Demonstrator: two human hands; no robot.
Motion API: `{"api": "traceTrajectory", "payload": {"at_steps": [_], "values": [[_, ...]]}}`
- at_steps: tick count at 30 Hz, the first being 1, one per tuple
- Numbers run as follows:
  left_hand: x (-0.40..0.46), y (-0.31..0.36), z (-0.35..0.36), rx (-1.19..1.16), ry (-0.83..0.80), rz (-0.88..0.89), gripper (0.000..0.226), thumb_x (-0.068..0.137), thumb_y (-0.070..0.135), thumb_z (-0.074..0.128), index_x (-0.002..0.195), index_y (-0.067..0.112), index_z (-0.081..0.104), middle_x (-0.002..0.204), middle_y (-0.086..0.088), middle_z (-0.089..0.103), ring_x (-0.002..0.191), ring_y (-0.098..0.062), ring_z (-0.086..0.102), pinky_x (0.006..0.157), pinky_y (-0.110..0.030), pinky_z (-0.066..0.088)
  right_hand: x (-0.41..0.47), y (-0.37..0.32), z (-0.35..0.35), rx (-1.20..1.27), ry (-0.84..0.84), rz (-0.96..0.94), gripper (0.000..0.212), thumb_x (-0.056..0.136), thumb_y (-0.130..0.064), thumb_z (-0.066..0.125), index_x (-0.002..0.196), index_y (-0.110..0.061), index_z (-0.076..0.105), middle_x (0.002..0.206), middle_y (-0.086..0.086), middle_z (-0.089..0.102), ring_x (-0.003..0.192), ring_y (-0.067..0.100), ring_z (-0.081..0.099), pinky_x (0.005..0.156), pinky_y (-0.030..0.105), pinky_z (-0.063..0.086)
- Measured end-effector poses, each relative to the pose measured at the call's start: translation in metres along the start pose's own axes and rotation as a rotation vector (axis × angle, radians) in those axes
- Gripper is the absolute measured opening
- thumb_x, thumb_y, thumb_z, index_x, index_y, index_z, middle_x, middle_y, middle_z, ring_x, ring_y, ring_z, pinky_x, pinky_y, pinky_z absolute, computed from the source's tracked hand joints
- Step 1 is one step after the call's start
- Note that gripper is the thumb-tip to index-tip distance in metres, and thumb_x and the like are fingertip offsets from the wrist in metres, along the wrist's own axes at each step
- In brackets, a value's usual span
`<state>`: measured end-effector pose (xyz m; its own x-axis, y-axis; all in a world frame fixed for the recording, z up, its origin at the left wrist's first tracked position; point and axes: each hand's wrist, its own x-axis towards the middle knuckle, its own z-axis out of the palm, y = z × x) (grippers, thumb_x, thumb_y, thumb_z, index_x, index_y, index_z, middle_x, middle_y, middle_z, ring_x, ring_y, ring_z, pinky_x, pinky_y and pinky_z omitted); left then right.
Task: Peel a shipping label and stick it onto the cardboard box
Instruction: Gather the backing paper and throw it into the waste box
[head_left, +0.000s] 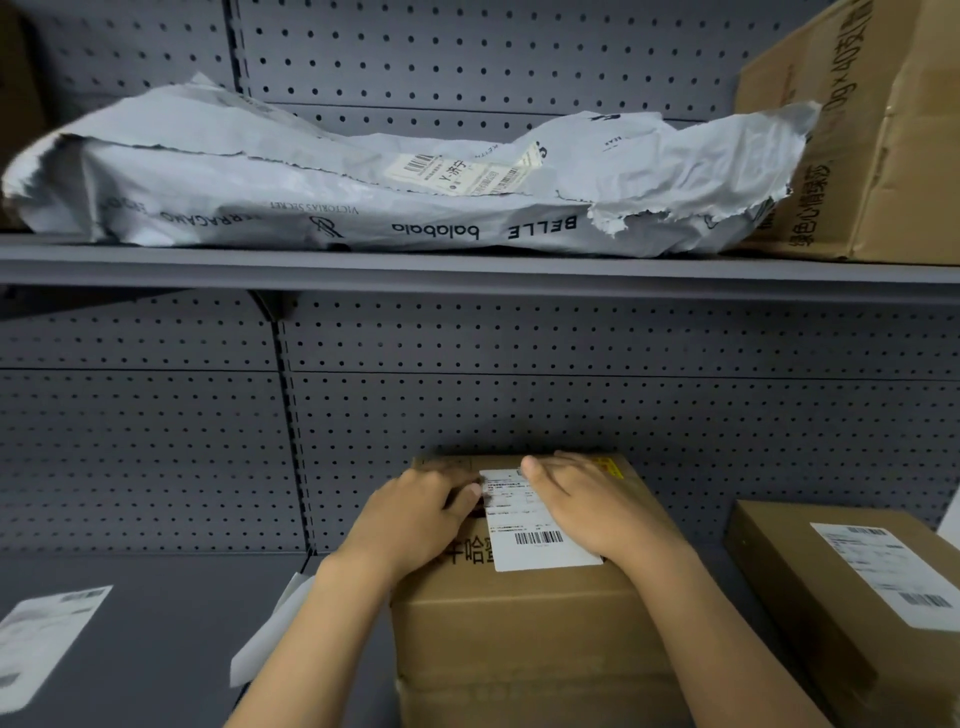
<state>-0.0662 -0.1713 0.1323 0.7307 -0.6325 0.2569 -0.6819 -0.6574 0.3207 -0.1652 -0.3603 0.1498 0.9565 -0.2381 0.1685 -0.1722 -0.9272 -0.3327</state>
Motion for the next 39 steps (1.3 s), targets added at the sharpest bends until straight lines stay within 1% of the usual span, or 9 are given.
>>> {"api": "traceTrajectory", "payload": {"at_steps": [5,9,11,15,19,28,31,34,39], "values": [[-0.009,-0.032,-0.014,-0.084,0.198,-0.060,0.036,0.102,0.048,0.043,0.132,0.043,0.063,0.134,0.009,0.066,0.119,-0.024,0.063,0.094,-0.041,0.053,0.015,-0.029,0.018,0.109,0.003,-0.100,0.069,0.103,-0.056,0.015,0.120,-0.011,0.064,0.129,0.003,0.063,0.126,0.016,0.049,0.090,0.029,0.035],[-0.023,-0.082,-0.012,-0.090,0.249,-0.199,0.033,0.103,0.036,0.049,0.129,0.030,0.068,0.125,-0.004,0.071,0.112,-0.029,0.068,0.088,-0.041,0.056,0.025,-0.058,0.031,0.135,-0.016,-0.142,0.065,0.102,-0.059,0.017,0.131,-0.020,0.062,0.138,-0.003,0.059,0.131,0.015,0.048,0.099,0.035,0.040],[-0.029,-0.102,-0.009,-0.058,0.193,-0.240,0.035,0.103,0.034,0.049,0.132,0.028,0.067,0.122,-0.007,0.072,0.110,-0.032,0.068,0.086,-0.039,0.056,0.030,-0.074,0.037,0.145,-0.029,-0.167,0.063,0.102,-0.059,0.018,0.135,-0.025,0.059,0.143,-0.005,0.057,0.133,0.015,0.046,0.103,0.036,0.040],[-0.041,-0.139,0.007,-0.005,0.031,-0.302,0.042,0.100,0.034,0.055,0.142,0.028,0.060,0.137,-0.006,0.067,0.119,-0.029,0.065,0.095,-0.040,0.055,0.039,-0.106,0.048,0.129,-0.049,-0.236,0.073,0.101,-0.060,0.014,0.121,-0.009,0.063,0.130,0.007,0.064,0.120,0.023,0.056,0.101,0.043,0.046],[-0.052,-0.170,0.027,0.043,-0.126,-0.378,0.049,0.096,0.035,0.061,0.145,0.029,0.056,0.144,-0.003,0.061,0.127,-0.030,0.061,0.100,-0.041,0.052,0.048,-0.132,0.058,0.137,-0.073,-0.255,0.077,0.100,-0.063,0.013,0.119,-0.007,0.062,0.125,0.010,0.065,0.116,0.028,0.059,0.100,0.048,0.048],[-0.057,-0.190,0.059,0.030,-0.213,-0.365,0.059,0.097,0.031,0.053,0.154,0.032,0.040,0.146,-0.004,0.058,0.129,-0.029,0.058,0.099,-0.039,0.051,0.055,-0.188,0.065,0.174,-0.083,-0.359,0.079,0.098,-0.065,0.013,0.118,-0.006,0.061,0.122,0.008,0.067,0.113,0.023,0.061,0.100,0.045,0.048],[-0.061,-0.196,0.061,0.016,-0.181,-0.394,0.060,0.097,0.027,0.053,0.155,0.032,0.038,0.142,-0.004,0.061,0.125,-0.029,0.062,0.096,-0.040,0.053,0.057,-0.203,0.072,0.173,-0.090,-0.350,0.073,0.102,-0.060,0.016,0.112,-0.005,0.063,0.115,0.009,0.067,0.108,0.024,0.061,0.096,0.044,0.049],[-0.066,-0.205,0.052,-0.124,-0.094,-0.441,0.064,0.096,0.025,0.056,0.156,0.027,0.036,0.138,-0.008,0.065,0.125,-0.031,0.062,0.096,-0.039,0.053,0.057,-0.213,0.086,0.162,-0.100,-0.314,0.065,0.102,-0.058,0.019,0.089,-0.008,0.058,0.094,0.007,0.064,0.091,0.023,0.061,0.088,0.044,0.052],[-0.074,-0.223,0.013,-0.341,0.149,-0.492,0.057,0.096,0.019,0.060,0.151,0.018,0.045,0.128,-0.008,0.068,0.122,-0.032,0.062,0.089,-0.034,0.048,0.058,-0.226,0.106,0.251,-0.150,-0.203,0.047,0.101,-0.056,0.032,0.126,-0.030,0.063,0.131,-0.006,0.065,0.119,0.020,0.059,0.095,0.039,0.049]]}}
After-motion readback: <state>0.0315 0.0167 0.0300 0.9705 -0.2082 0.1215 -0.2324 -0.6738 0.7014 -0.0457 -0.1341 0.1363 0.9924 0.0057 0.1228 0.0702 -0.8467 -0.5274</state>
